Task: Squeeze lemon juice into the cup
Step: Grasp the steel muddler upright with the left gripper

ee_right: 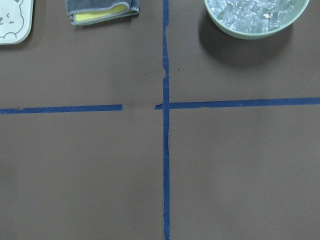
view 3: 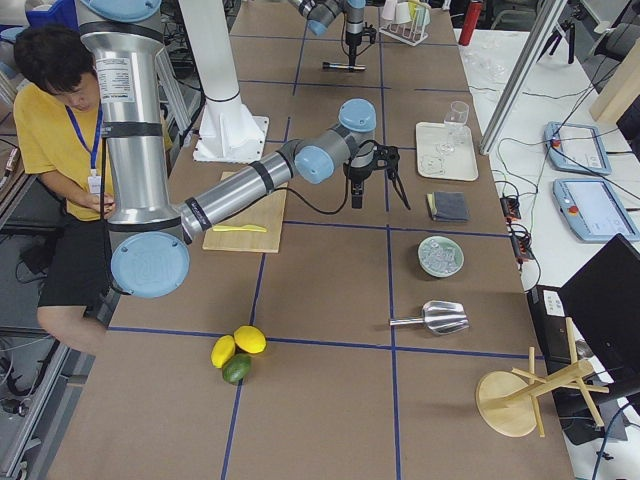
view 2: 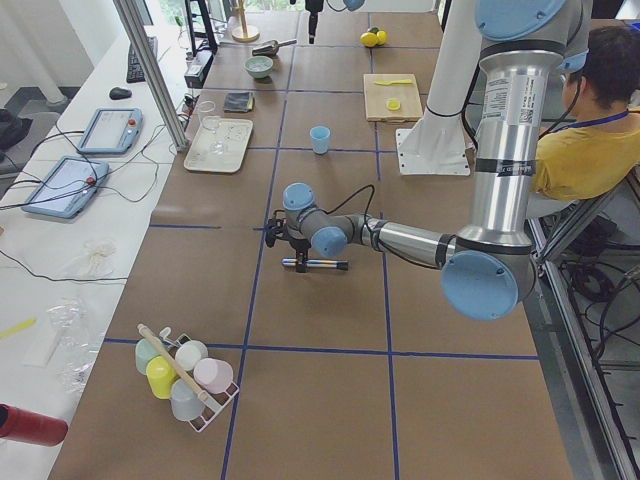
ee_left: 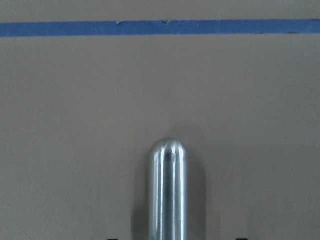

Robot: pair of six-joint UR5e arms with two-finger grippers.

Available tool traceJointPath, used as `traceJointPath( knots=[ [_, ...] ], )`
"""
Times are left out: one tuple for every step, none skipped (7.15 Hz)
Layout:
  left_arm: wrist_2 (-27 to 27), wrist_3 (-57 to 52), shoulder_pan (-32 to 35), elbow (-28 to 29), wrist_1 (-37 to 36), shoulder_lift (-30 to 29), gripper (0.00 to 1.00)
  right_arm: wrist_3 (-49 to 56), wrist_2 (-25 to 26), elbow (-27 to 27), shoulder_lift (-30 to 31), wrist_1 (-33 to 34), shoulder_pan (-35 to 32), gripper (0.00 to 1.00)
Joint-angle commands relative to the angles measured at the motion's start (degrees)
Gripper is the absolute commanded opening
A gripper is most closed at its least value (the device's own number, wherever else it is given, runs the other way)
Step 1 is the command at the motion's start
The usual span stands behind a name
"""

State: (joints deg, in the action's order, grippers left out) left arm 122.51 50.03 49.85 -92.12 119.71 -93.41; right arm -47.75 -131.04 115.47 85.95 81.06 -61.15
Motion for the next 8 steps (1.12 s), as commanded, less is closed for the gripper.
traceJointPath(
  knots=[
    [0.01, -0.02, -0.37, 0.53, -0.09, -0.11, 0.54, -0.15, 0.00, 0.10, 0.00, -0.11, -0.02, 1.00],
    [-0.08, -0.02, -0.46, 1.41, -0.01, -0.20, 0.40, -0.15, 0.00, 0.01, 0.00, -0.11, -0.02, 0.99],
    [-0.34, -0.11, -0.46, 0.89, -1.40, -0.28, 0.00, -0.15, 0.00, -0.07, 0.00, -0.11, -0.02, 0.99],
    [-1.48, -0.37, -0.46, 0.71, -2.80, -1.33, 0.00, -0.15, 0.00, -0.07, 0.00, -0.11, 0.07, 1.00],
    [-1.49, -2.20, -0.28, 0.36, -2.73, -1.43, 0.00, -0.15, 0.00, -0.16, 0.00, -0.11, 0.07, 0.99],
    [-1.49, -3.87, 0.24, -2.34, -2.64, -1.34, 0.00, -0.15, 0.00, -0.25, 0.00, -0.11, 0.07, 1.00],
    [-1.49, -4.33, 0.68, -5.67, -4.38, -1.17, 0.00, -0.06, 0.09, -0.34, 0.00, -0.20, 0.07, 1.00],
    [-1.49, -6.42, 0.69, -10.66, -6.92, -1.25, 0.00, -0.06, 0.17, -0.34, 0.00, -0.20, 0.07, 1.00]
  ],
)
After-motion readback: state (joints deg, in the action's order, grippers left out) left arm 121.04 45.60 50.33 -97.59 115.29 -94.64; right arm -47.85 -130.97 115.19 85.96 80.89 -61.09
